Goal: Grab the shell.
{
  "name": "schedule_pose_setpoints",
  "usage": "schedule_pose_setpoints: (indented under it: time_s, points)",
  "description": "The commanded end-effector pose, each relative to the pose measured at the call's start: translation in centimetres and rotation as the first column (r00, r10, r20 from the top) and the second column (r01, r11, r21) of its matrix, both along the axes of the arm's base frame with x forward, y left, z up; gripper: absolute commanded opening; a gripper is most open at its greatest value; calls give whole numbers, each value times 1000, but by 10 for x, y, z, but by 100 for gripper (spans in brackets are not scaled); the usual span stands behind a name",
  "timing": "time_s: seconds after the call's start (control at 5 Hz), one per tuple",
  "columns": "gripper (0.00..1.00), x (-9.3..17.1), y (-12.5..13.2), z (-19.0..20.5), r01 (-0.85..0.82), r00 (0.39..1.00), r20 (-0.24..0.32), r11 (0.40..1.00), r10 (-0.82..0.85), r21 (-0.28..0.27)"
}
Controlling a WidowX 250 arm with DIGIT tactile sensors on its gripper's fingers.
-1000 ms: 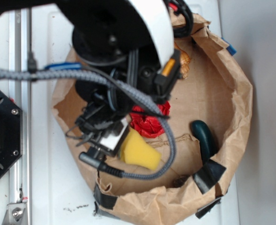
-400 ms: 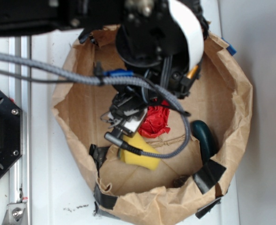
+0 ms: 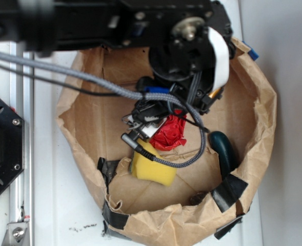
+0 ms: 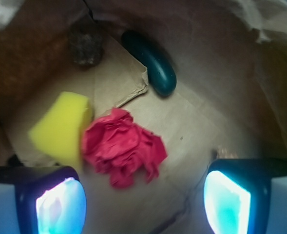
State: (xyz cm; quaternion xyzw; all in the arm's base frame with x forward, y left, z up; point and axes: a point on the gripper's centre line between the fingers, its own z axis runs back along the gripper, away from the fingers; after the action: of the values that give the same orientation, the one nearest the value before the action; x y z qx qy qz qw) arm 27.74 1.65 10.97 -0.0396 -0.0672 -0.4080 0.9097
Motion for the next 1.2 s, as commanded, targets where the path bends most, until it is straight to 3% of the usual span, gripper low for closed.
schedule_pose_setpoints:
  time_s: [0.0,0.2,0.4,1.0]
  points:
    - [100,22,18,-7,-27,998,63,999,24,48]
    - [100,27,25,-3,-52,992,115,996,44,68]
    - [100,29,29,-5,-80,981,187,988,55,130]
    - [100,29,29,-7,-75,983,179,989,51,129]
